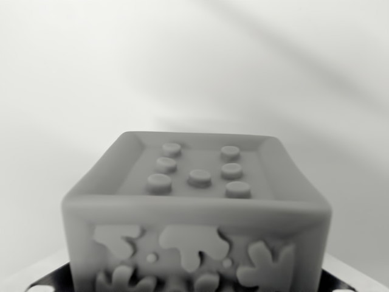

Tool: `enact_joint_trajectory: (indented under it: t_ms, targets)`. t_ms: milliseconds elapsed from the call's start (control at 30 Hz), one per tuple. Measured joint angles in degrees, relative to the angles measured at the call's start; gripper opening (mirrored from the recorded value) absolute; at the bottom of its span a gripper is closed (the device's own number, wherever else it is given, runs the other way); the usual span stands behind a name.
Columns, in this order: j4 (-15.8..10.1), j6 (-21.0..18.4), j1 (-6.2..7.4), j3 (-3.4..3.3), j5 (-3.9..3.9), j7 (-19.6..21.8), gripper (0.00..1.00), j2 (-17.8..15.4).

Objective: Destack cube

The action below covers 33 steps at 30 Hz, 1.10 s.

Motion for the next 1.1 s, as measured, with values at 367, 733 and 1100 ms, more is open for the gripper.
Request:
enact_joint_trajectory:
  t_ms: [367, 733, 1100]
  targets:
    - [0.91, 3.14, -1.6, 1.7, 0.48, -0.48, 0.0, 3.97]
    - [1.61, 5.06, -2.58, 2.68, 0.48, -0.49, 0.0, 6.51]
    - [1.9, 5.67, -2.91, 3.0, 0.48, -0.49, 1.0, 7.39]
